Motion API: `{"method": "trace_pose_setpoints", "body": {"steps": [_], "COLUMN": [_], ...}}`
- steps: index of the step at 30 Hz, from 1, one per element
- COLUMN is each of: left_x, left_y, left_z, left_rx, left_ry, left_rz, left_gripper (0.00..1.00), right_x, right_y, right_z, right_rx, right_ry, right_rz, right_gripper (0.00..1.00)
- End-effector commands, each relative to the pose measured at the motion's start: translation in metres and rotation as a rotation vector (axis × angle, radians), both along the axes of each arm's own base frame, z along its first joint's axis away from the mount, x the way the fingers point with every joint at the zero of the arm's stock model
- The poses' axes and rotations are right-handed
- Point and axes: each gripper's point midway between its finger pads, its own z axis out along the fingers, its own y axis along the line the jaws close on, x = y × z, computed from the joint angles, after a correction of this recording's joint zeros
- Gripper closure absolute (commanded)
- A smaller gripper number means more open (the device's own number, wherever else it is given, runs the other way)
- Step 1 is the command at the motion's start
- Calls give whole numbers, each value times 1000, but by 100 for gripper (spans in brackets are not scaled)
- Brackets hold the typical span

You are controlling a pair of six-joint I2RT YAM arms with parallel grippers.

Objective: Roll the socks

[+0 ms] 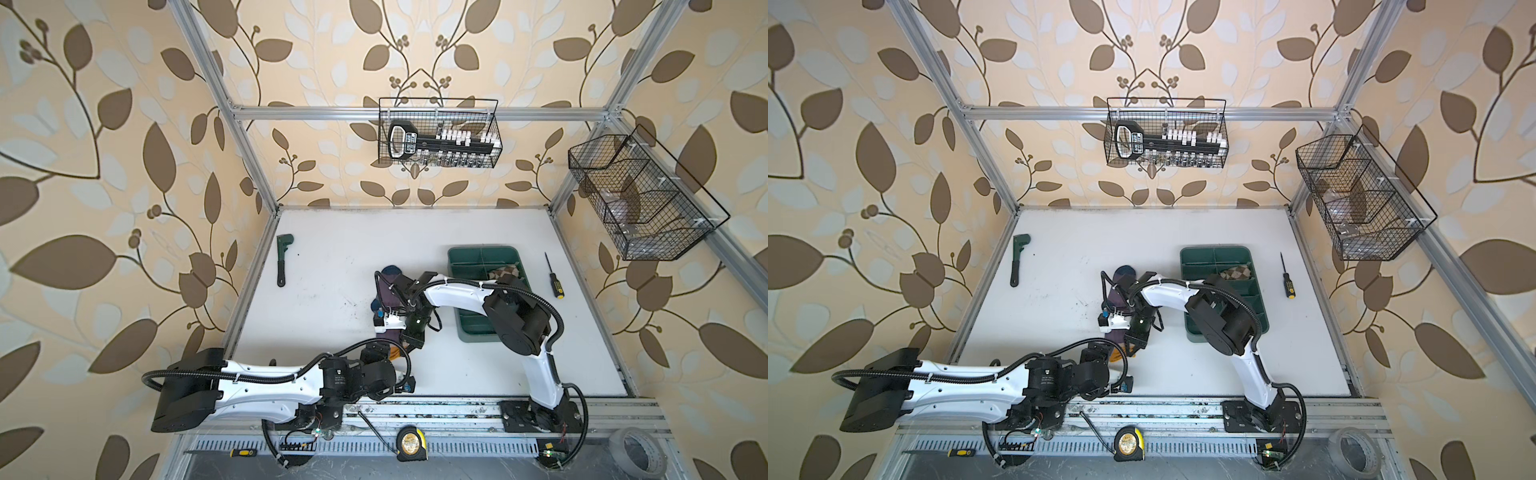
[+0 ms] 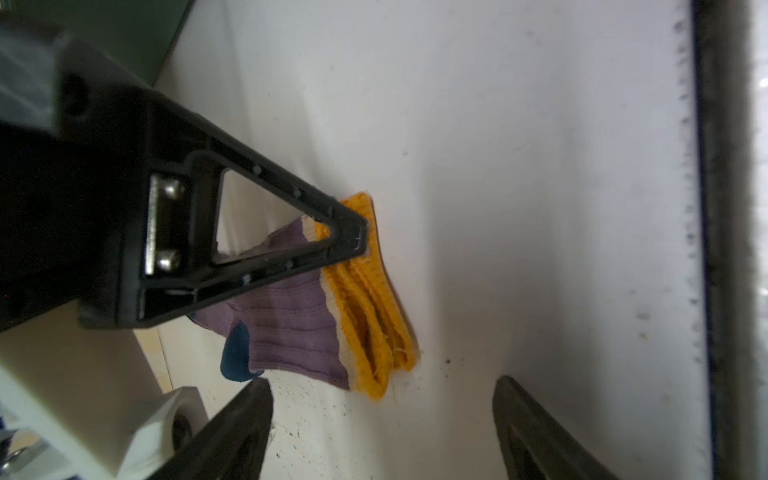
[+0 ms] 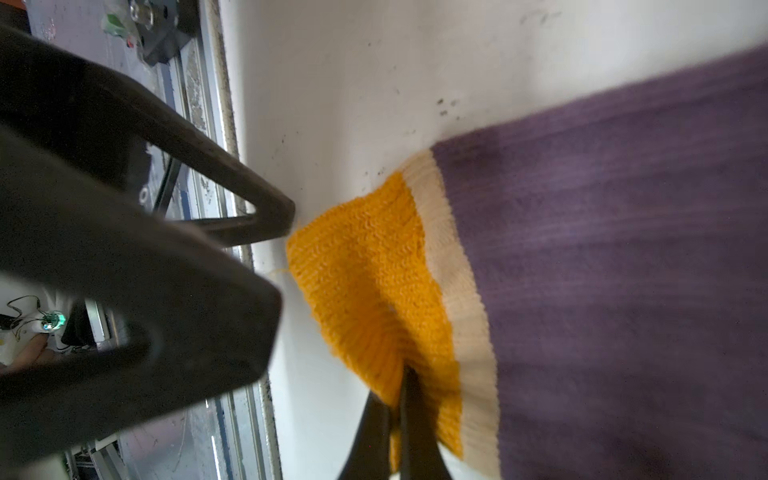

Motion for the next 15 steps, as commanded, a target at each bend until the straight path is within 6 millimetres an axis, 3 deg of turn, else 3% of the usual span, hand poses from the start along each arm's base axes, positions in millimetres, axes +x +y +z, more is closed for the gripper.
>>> {"method": "trace_pose_setpoints", "body": {"steps": [1, 6, 15], "left_x": [13, 19, 28], "left_y": [-16, -20, -19], "left_z": [10, 8, 7], "left_rx": [-112, -126, -165], "left_ry": [-4, -22, 9], "left_rz": [80, 95, 151], "left_gripper": [20, 42, 61], "right_x": [-1, 0, 0], "right_y": [-1, -5, -9], "right_z": [0, 1, 5], "right_rx": [23, 31, 69], "right_ry": [-10, -13, -20], "right_rz": [9, -1, -25], "right_gripper": [95, 94, 92]}}
